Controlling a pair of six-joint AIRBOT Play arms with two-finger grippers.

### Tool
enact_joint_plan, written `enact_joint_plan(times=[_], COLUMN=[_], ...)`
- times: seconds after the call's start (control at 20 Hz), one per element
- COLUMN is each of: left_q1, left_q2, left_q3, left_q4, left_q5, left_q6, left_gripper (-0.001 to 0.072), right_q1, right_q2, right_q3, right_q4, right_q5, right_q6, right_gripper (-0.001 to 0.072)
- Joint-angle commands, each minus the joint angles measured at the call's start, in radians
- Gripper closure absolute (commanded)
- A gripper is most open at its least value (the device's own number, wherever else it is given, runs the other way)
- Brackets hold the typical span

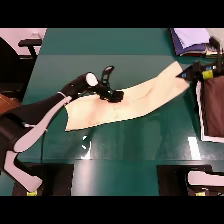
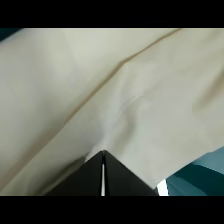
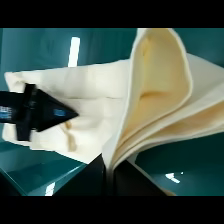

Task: Fold the shirts.

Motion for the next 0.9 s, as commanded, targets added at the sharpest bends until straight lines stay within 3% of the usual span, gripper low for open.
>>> enact_joint_plan(times=[0.0,0.55,0.85], left_q1=[-0.041,-0.024,0.123], left_q2=[-0.083,-0.087,0.031], left_q3=[0.068,0.146,0.302], left_q4=[0.000,0.009,0.141], left_q5=[-0.018,-0.060,-0.155], left_q6=[-0.032,-0.031,-0.032], left_gripper=[0.0685,0.0684,0.0684], right_q1=[0.117,0.359,0.456], right_q2=[0.056,0.056,0.049], right_q3=[0.107,0.244,0.245], right_q4=[0.071,0.135,0.135], right_q5=[-0.002,-0.064,-0.109], right_q6=[0.045,0.047,0.046], right_gripper=[0.0696,0.0696,0.0696])
